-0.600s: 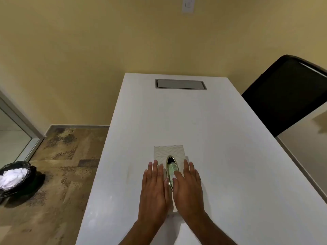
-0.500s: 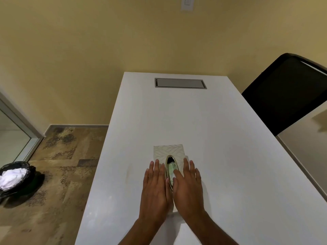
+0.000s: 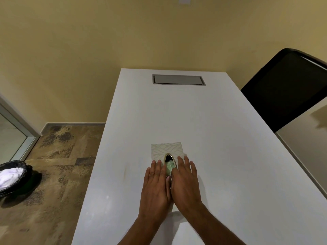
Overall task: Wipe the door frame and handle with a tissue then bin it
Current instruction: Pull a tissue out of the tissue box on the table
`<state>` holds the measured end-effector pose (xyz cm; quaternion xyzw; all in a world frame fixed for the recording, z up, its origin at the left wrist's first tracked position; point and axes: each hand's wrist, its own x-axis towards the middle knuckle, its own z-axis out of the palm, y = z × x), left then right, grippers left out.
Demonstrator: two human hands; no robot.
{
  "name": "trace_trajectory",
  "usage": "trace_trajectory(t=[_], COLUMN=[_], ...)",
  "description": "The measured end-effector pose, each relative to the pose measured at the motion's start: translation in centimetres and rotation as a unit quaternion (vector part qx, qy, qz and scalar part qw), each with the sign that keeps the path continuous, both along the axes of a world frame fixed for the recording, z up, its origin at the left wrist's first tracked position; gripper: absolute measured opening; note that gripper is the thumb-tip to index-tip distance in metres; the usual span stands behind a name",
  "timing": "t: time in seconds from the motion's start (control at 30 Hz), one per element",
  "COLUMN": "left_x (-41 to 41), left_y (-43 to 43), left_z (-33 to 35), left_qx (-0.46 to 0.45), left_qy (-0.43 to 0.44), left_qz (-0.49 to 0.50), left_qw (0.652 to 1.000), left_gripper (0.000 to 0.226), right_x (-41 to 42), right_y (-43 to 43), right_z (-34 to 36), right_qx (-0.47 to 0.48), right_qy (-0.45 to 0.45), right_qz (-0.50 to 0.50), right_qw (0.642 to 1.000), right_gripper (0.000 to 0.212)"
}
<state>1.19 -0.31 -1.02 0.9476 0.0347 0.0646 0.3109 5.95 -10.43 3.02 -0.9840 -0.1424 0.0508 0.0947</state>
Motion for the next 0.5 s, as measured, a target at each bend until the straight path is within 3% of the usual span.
trace_trajectory(t=[0.13,0.23,0.3,0.4,0.5], left_x=[0.2,0.2,0.2,0.1,0.1], left_y=[0.1,0.1,0.1,0.0,0.0], left_z=[-0.5,-0.6,-0.5,-0.8,-1.3], left_qx=[-0.005,-0.010,-0.003,-0.026,-0.033], left_qy=[0.020,0.031,0.025,0.008,-0.008], left_qz=[-0.013,-0.017,-0.015,-0.006,-0.002], left_qw=[1.000,0.999,1.000,1.000,0.999], left_gripper=[0.056,0.056,0.057,0.058,0.058], right_x=[-0.2,-0.9,-1.2,-1.4,-1.1], right_y=[-0.4,-0.3,-0.3,-0.3,-0.2], right_z=[-0.4,-0.4,-0.3,0.1,0.1], right_qx=[0.009,0.100,0.173,0.241,0.265], right_qy=[0.035,0.043,0.005,0.064,0.020], right_qz=[0.011,-0.027,-0.067,-0.119,-0.131], right_qw=[0.999,0.994,0.983,0.961,0.955], right_gripper=[0.056,0.061,0.052,0.041,0.014])
